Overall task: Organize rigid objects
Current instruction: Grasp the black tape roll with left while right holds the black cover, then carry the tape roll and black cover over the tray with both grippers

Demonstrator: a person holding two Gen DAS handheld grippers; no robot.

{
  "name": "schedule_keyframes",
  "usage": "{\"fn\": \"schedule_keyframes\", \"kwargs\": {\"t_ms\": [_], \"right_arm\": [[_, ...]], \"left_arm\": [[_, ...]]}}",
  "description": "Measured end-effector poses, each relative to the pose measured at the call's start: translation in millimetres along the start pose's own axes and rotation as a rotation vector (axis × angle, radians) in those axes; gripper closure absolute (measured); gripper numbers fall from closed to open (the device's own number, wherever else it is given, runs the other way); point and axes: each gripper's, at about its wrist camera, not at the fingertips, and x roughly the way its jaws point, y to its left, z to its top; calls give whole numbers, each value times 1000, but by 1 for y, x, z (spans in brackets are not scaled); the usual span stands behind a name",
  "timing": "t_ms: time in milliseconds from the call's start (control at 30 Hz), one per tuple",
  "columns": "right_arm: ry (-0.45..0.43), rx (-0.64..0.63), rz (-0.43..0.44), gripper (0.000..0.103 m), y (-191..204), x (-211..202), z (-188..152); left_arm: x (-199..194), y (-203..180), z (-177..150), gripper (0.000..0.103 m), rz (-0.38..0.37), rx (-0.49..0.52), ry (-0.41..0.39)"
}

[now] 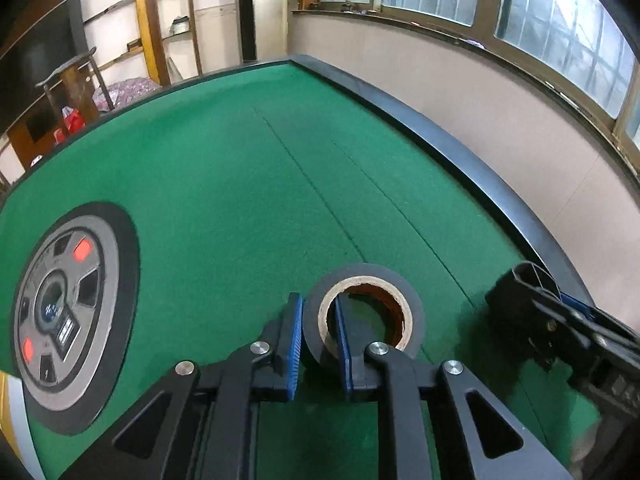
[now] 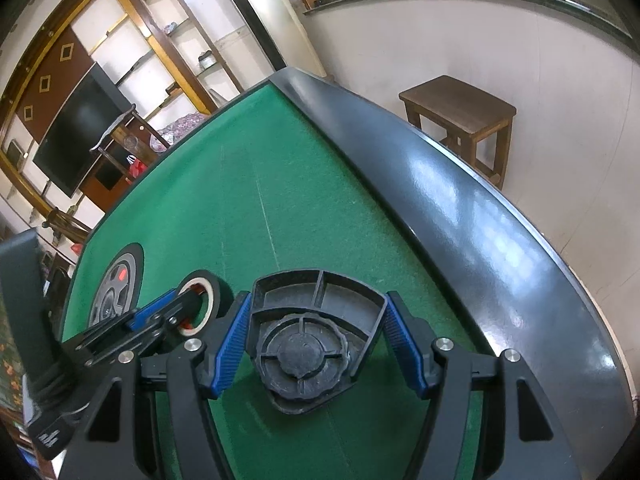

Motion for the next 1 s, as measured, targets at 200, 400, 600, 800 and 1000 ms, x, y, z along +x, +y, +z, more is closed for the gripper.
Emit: {"fn": "schedule_keyframes", "kwargs": {"t_ms": [200, 400, 600, 800, 1000], "right_arm": [[-43, -23, -5, 38, 6, -6, -4], [-51, -39, -7, 38, 8, -4, -6], [-72, -44, 30, 38, 9, -7, -6], [-51, -140, 128, 38, 57, -30, -28], [-5, -291, 268, 38, 150, -66, -59]], "left_arm": [[-52, 29, -13, 88, -37, -93, -60], [-125, 66, -55, 88, -84, -186, -135], [-208, 128, -110, 88, -44, -279, -224], [-266, 196, -169, 88, 135, -333, -279], [-272, 253, -215, 88, 218, -453, -254]]}}
